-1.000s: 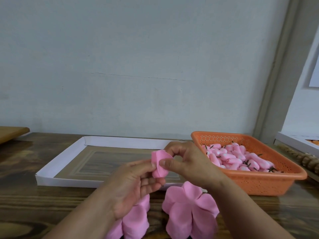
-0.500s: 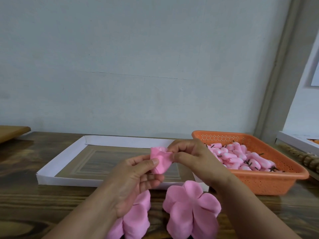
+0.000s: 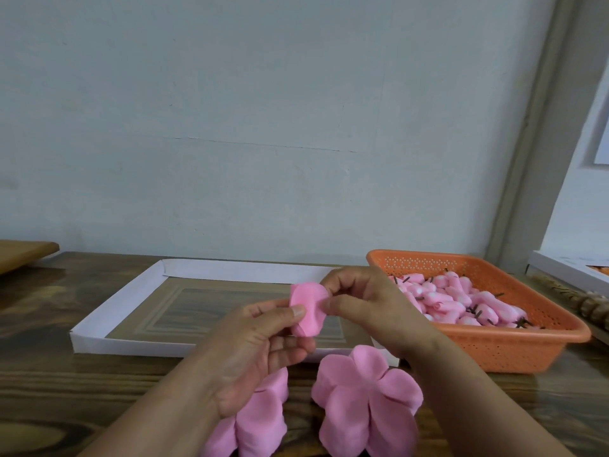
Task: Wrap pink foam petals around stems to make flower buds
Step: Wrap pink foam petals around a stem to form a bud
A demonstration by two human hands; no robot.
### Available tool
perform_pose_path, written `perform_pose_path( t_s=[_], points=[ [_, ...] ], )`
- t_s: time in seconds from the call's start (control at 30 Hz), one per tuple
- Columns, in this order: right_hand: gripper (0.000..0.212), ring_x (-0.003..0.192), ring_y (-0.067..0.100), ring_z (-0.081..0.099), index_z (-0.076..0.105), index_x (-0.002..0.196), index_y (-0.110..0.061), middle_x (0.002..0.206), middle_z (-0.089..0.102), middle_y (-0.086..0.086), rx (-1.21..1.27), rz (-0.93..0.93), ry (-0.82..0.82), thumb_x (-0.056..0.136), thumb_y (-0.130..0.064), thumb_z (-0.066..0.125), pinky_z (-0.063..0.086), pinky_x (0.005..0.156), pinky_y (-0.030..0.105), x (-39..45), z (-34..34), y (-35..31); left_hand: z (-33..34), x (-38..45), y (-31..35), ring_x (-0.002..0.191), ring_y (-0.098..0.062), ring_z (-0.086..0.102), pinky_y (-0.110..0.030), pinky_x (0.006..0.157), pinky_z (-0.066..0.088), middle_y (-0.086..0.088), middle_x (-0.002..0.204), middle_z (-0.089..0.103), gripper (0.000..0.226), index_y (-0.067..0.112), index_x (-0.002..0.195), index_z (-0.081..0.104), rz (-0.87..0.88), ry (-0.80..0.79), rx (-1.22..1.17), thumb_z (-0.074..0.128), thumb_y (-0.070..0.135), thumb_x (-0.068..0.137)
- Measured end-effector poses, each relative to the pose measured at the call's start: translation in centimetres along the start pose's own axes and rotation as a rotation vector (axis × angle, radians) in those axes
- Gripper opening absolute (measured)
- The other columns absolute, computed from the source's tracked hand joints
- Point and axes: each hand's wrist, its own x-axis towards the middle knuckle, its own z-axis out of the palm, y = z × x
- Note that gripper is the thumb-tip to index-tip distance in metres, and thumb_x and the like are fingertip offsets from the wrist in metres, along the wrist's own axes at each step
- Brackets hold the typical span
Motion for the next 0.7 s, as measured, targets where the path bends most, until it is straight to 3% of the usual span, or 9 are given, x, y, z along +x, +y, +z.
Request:
perform_pose_path(
  t_s=[0.1, 0.3, 0.57, 0.7],
  points=[
    [0.003, 0.070, 0.021, 0.057, 0.066, 0.068, -0.010, 0.072, 0.065, 0.008, 0.054, -0.002, 0.003, 0.070, -0.008, 0.067, 0.046, 0.070, 0.035, 0.00, 0.03, 0.33, -0.05, -0.04, 0.11, 0.051, -0.018, 0.064, -0.021, 0.049, 0.055, -0.017, 0.073, 0.069, 0.033, -0.004, 0.090, 0.070, -0.001, -0.026, -0.010, 0.068, 0.014, 0.062],
    [0.009, 0.063, 0.015, 0.058, 0.064, 0.067, -0.008, 0.066, 0.064, 0.005, 0.199, -0.044, -0.016, 0.069, -0.005, 0.073, 0.048, 0.060, 0.022, -0.11, 0.02, 0.46, -0.21, -0.25, 0.25, 0.052, -0.017, 0.064, -0.021, 0.048, 0.054, -0.018, 0.076, 0.069, 0.024, 0.003, 0.076, 0.077, -0.005, -0.090, 0.002, 0.070, 0.017, 0.059],
    [0.008, 0.052, 0.010, 0.055, 0.062, 0.062, -0.010, 0.056, 0.062, 0.001, 0.190, 0.039, 0.052, 0.062, -0.004, 0.067, 0.046, 0.055, 0.019, 0.11, 0.63, 0.09, -0.67, 0.02, 0.29, 0.053, -0.016, 0.064, -0.021, 0.049, 0.054, -0.017, 0.078, 0.070, 0.022, 0.006, 0.078, 0.078, 0.007, -0.115, 0.036, 0.068, 0.017, 0.063],
    [0.020, 0.052, 0.013, 0.052, 0.063, 0.055, -0.016, 0.055, 0.060, 0.005, 0.161, 0.054, 0.112, 0.065, -0.003, 0.074, 0.044, 0.054, 0.022, 0.06, 0.94, -0.02, -0.91, 0.05, 0.36, 0.054, -0.016, 0.064, -0.021, 0.051, 0.054, -0.016, 0.080, 0.070, 0.030, 0.005, 0.087, 0.077, 0.017, -0.128, 0.057, 0.069, 0.019, 0.062]
  ],
)
